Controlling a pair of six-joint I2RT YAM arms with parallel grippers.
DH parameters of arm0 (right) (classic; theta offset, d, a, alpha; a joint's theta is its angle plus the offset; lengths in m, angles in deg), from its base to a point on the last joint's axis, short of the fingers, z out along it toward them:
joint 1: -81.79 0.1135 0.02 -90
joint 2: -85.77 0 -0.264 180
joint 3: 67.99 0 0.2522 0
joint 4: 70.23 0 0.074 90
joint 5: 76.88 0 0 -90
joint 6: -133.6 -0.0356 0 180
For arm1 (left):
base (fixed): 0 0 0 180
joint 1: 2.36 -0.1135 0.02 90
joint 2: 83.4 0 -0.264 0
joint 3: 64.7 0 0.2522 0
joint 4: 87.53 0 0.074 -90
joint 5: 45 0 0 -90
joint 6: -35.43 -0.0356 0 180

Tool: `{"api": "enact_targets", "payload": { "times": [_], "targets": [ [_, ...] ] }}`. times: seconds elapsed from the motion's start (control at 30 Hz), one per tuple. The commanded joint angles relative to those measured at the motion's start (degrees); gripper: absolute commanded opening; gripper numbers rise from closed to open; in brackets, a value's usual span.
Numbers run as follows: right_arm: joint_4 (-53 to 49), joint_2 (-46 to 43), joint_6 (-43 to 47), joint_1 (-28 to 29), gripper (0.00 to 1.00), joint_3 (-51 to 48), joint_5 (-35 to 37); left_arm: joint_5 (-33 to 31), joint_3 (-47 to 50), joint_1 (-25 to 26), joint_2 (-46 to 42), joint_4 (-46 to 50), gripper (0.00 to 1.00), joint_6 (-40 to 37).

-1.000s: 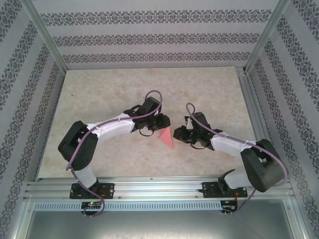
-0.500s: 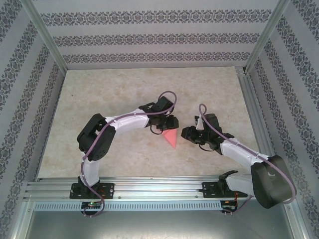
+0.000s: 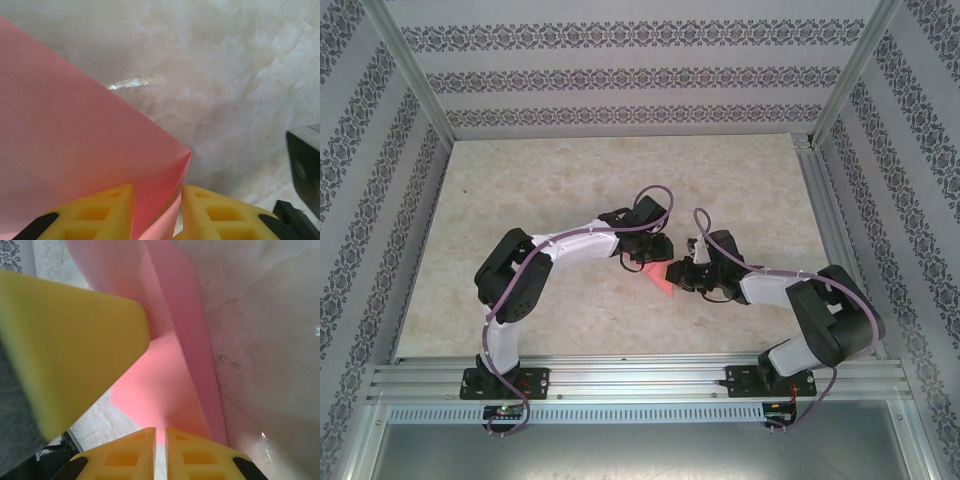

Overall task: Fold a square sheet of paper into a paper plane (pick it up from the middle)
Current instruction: Turn over the paper at the center of the table, then fold the wing for the fifth time at the center of the table.

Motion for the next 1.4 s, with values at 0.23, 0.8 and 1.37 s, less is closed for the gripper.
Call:
{"api": "enact_targets", "payload": {
  "times": [0.23, 0.8, 1.37],
  "targets": [
    [10.3, 7.6, -3.4, 0.8, 0.13, -0.8, 0.1, -0.9, 7.0, -2.7, -9.0, -4.1, 0.46, 1.3],
    [-0.5, 0.4, 0.8, 1.0, 0.19, 1.4, 2.0, 6.5, 20.4, -2.8, -8.0, -20.9, 0.21, 13.4],
    [-16.0, -0.7, 16.9, -1.7, 0.35, 8.4, 4.8, 4.3, 18.9, -2.7, -7.0, -17.3, 0.19, 10.6]
  ]
}}
